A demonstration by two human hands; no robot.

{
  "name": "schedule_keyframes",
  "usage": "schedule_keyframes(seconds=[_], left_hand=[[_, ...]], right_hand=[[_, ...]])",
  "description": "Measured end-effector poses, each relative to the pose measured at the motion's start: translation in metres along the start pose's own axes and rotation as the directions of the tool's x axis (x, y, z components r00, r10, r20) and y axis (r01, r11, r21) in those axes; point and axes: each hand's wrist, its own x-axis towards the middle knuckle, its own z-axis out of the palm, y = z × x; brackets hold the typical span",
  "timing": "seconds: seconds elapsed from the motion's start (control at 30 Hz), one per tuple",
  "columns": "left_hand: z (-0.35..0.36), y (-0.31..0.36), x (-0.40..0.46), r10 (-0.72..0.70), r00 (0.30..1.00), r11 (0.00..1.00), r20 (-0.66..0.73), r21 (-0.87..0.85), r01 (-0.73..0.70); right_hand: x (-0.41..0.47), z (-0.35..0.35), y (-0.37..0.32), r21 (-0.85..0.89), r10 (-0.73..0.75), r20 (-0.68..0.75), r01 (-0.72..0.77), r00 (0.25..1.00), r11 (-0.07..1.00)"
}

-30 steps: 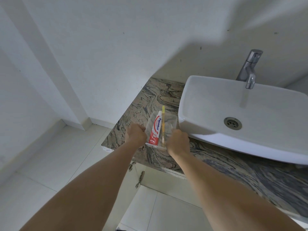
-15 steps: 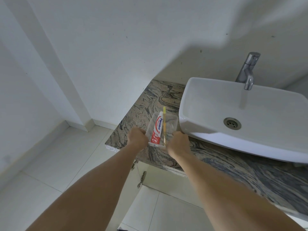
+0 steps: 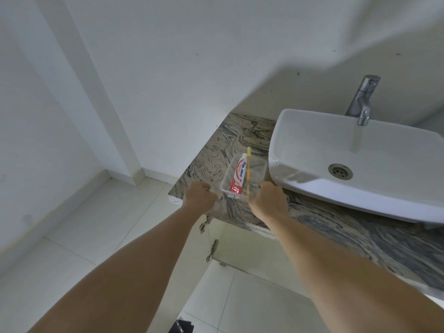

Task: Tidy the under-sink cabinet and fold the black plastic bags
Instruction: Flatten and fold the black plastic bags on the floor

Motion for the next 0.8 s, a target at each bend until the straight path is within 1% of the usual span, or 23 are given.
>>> schedule_keyframes(seconds=[0.13,0.23,0.27,0.33,0.37,0.43,0.53,0.6,0.73,0.8], left_hand=[[-0.036,-0.027,-0.044,0.025,1.000,1.000,-0.003,0.004,-0.025],[-0.056,-0.052,-0.091,0.046,0.999,0.999,0.008,0.020,-0.046],[-0.057,-0.064,-0.102,0.030,0.999,0.999,0.012,0.019,-0.031],[-0.062,-0.090,-0.132,0.006,0.997,1.000,0.073,-0.001,-0.006],[-0.062,-0.103,-0.145,-0.019,0.993,1.000,0.119,0.017,0.017],[-0.059,-0.133,-0.169,-0.049,0.982,0.999,0.182,-0.006,0.051],[-0.048,-0.177,-0.202,-0.099,0.960,0.995,0.261,0.024,0.096],[-0.039,-0.207,-0.222,-0.139,0.945,0.990,0.296,0.055,0.128],[-0.010,-0.270,-0.258,-0.236,0.922,0.970,0.308,0.129,0.205],[0.005,-0.295,-0.279,-0.263,0.912,0.960,0.315,0.181,0.214]], right_hand=[[-0.048,-0.003,-0.006,-0.033,-0.024,0.001,0.024,1.000,0.999],[-0.094,0.004,-0.007,-0.027,-0.033,0.048,0.034,0.998,0.999],[-0.110,0.009,-0.006,-0.030,-0.039,0.058,0.040,0.998,0.999],[-0.141,0.021,-0.004,-0.029,-0.039,0.085,0.041,0.996,0.999],[-0.157,0.026,-0.003,-0.018,-0.026,0.104,0.028,0.994,0.999],[-0.183,0.044,0.000,-0.023,-0.029,0.151,0.033,0.988,0.999],[-0.217,0.077,0.011,-0.036,-0.032,0.210,0.040,0.977,0.999],[-0.238,0.101,0.020,-0.047,-0.035,0.273,0.050,0.961,0.998],[-0.279,0.148,0.048,-0.104,-0.029,0.409,0.078,0.912,0.991],[-0.297,0.170,0.067,-0.103,-0.030,0.475,0.090,0.879,0.991]])
